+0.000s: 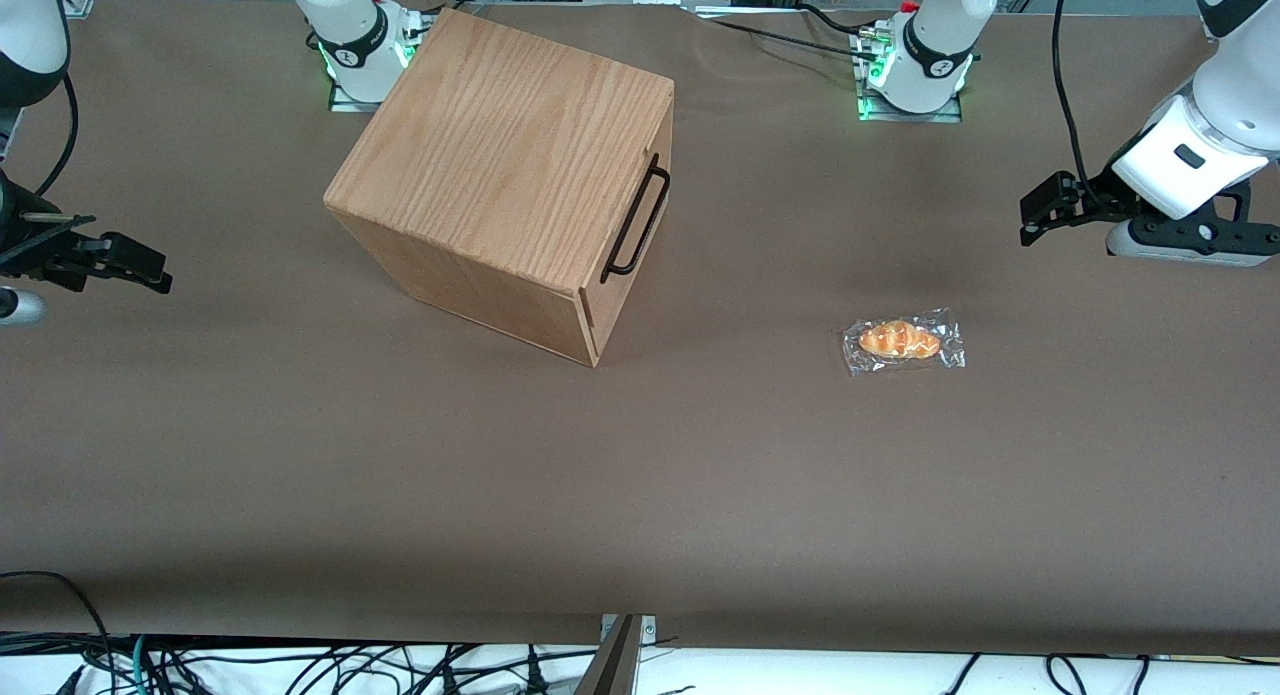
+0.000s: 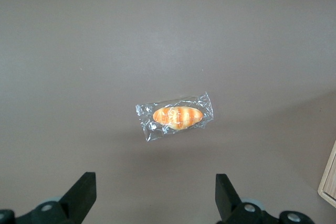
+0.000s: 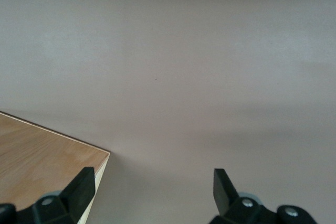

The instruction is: Open top drawer with left arm

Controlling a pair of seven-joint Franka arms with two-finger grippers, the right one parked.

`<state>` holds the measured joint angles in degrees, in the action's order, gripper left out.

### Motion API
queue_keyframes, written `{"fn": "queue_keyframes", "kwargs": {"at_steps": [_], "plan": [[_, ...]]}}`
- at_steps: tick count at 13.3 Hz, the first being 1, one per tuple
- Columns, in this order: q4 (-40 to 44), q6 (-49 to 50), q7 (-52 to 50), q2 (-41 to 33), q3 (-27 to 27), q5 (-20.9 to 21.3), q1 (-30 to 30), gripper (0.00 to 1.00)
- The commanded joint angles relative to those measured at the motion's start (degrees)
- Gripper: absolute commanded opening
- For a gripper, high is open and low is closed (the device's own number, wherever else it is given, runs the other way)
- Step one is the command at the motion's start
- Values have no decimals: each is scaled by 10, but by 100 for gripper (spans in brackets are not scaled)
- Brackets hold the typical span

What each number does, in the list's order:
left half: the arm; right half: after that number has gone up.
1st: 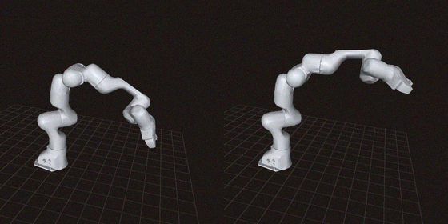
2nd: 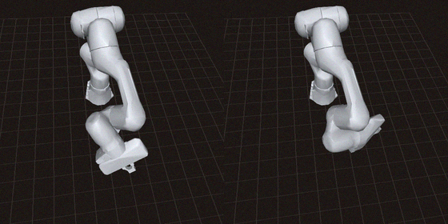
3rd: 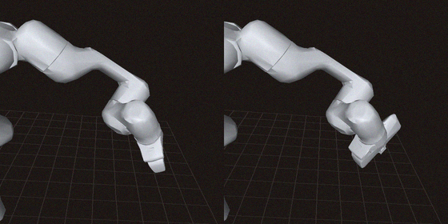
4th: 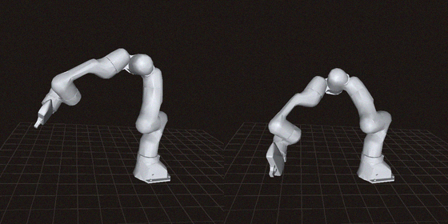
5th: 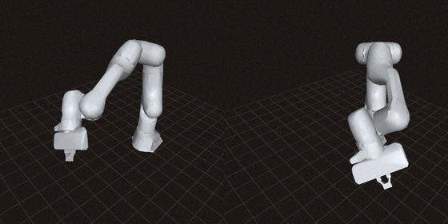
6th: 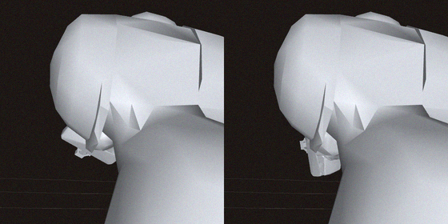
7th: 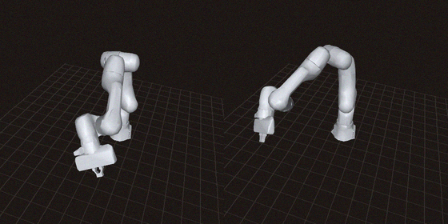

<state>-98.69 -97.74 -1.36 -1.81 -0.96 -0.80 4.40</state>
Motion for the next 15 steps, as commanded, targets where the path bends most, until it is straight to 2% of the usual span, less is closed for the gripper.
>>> {"fn": "queue_keyframes", "kwargs": {"at_steps": [1,15], "plan": [[18,15,8,8,-8,-2,-10,100],[24,36,12,15,-12,-4,-11,100]]}}
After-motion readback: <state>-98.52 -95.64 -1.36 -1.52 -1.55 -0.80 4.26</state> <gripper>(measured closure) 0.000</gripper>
